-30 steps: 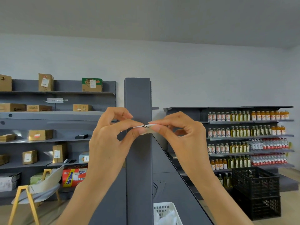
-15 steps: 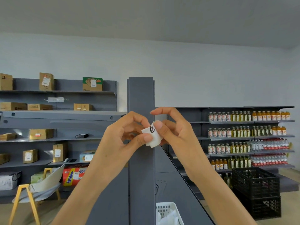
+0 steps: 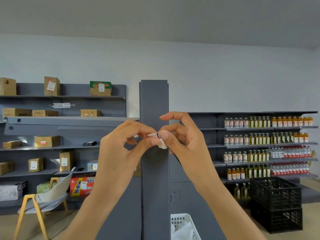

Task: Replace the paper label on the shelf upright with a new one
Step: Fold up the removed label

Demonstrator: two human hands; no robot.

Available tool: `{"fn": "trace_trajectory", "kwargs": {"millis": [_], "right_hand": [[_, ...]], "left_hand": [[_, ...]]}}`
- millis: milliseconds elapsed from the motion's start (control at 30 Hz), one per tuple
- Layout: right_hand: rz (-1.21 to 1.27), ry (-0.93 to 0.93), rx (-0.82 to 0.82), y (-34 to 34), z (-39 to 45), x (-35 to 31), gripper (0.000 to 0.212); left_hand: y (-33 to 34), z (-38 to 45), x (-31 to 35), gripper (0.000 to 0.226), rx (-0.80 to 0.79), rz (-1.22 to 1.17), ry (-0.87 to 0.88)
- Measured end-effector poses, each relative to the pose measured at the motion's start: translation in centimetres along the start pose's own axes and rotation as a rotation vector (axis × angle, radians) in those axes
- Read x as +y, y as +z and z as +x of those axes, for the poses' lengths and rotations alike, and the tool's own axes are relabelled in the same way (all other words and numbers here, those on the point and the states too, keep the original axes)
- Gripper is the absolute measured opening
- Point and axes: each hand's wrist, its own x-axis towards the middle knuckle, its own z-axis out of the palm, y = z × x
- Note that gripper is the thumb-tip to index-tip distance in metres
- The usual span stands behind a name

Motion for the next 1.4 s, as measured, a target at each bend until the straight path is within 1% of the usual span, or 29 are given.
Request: {"fn": "trace_trajectory", "kwargs": {"millis": [100, 200, 400, 533, 667, 800, 867, 933, 1000, 1067, 1167, 1300, 1400], "right_hand": [[0.039, -0.004, -0.013, 0.0, -0.4, -0.2, 0.038], [0.011, -0.004, -0.009, 0.2, -0.6, -0.4, 0.045], [0.025, 0.040, 0.083, 0.1, -0.7, -0.4, 0.036], [0.071, 0.085, 0.075, -0.2, -0.8, -0.7, 0.033], [0.131, 0.145, 0.053, -0.9, -0.7, -1.1, 0.030], [0.253, 0.213, 0.010, -1.7, -1.0, -1.4, 0.023], [0.268, 0.232, 0.016, -2.2, -1.2, -1.2, 0.022], [0.239, 0.240, 0.022, -2.7, -1.5, -1.0, 0.024], [0.191, 0.242, 0.033, -3.2, -1.7, -0.9, 0.031], [0.162, 0.234, 0.039, -3.7, -1.9, -1.1, 0.041], [0.119, 0.207, 0.058, -4.7, -2.5, -1.4, 0.052], [0.075, 0.156, 0.125, -6.2, -3.9, -1.4, 0.053], [0.041, 0.170, 0.149, -7.2, -5.2, -0.7, 0.051]], "left_hand": [[-0.4, -0.1, -0.1, 0.011, 0.068, 0.010, -0.023], [-0.5, -0.1, 0.1, 0.017, 0.066, 0.000, -0.041], [0.1, -0.7, 0.7, 0.026, 0.076, 0.018, -0.038], [0.2, -0.9, 1.0, 0.023, 0.092, 0.019, 0.035], [0.7, -1.2, 1.5, 0.027, 0.082, 0.030, 0.108], [1.4, -1.3, 1.2, 0.033, 0.103, 0.038, 0.112], [1.8, -1.6, 1.2, 0.030, 0.086, 0.003, 0.100], [2.2, -1.8, 1.5, 0.025, 0.047, -0.079, 0.062], [2.7, -1.9, 1.8, 0.022, 0.033, -0.160, 0.005], [3.3, -1.9, 2.1, 0.019, 0.040, -0.160, -0.015], [4.5, -2.2, 2.4, 0.021, 0.022, -0.167, -0.037], [6.5, -3.4, 2.8, 0.020, -0.006, -0.178, -0.044], [8.3, -4.9, 3.1, 0.024, -0.011, -0.219, -0.089]]}}
